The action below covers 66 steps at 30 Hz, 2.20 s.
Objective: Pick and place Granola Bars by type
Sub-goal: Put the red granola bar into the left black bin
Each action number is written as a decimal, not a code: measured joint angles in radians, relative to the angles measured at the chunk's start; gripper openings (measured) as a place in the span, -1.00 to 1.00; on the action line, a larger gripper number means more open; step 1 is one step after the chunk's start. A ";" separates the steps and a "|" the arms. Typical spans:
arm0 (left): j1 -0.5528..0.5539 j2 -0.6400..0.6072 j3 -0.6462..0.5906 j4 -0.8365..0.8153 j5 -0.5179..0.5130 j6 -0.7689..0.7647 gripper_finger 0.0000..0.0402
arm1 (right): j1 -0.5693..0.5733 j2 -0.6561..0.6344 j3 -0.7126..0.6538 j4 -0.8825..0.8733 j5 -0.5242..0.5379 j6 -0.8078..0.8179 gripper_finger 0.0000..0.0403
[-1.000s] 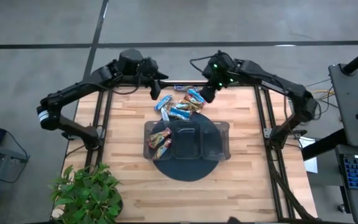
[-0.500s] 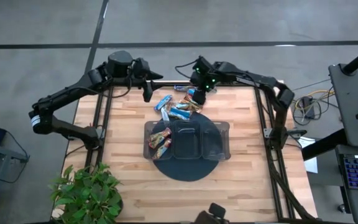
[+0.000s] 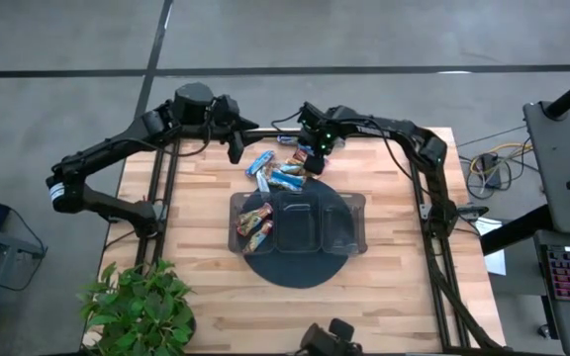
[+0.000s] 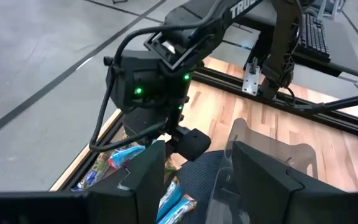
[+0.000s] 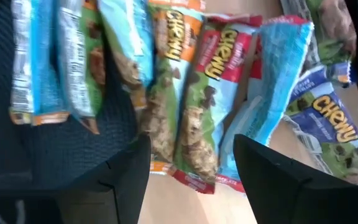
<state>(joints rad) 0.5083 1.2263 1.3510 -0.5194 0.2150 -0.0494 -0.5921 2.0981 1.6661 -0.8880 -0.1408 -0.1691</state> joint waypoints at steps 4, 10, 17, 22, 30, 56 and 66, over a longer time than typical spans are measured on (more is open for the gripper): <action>0.000 0.000 0.000 0.000 0.000 -0.001 -0.15 | -0.006 0.013 0.000 -0.005 0.002 0.007 0.09; 0.000 0.000 0.000 0.000 0.000 -0.001 -0.15 | -0.003 0.024 0.001 -0.001 0.001 -0.032 0.09; 0.000 0.000 0.000 0.000 0.000 -0.002 -0.15 | -0.004 0.056 0.001 0.001 0.002 -0.109 0.09; 0.000 0.000 0.000 0.000 0.000 -0.004 -0.15 | -0.004 0.065 0.001 0.002 0.009 -0.126 0.09; 0.000 0.000 0.000 0.000 -0.002 -0.004 -0.15 | -0.006 0.066 -0.002 0.004 0.012 -0.125 0.08; 0.000 0.000 0.000 0.001 -0.009 -0.015 -0.15 | 0.001 0.066 -0.055 0.048 0.003 -0.145 -0.36; 0.000 0.000 0.000 0.002 -0.009 -0.015 -0.15 | 0.002 0.065 -0.055 0.050 -0.017 -0.143 -0.71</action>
<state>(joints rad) 0.5083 1.2263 1.3514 -0.5179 0.2062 -0.0647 -0.5900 2.1628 1.6115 -0.8379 -0.1574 -0.3121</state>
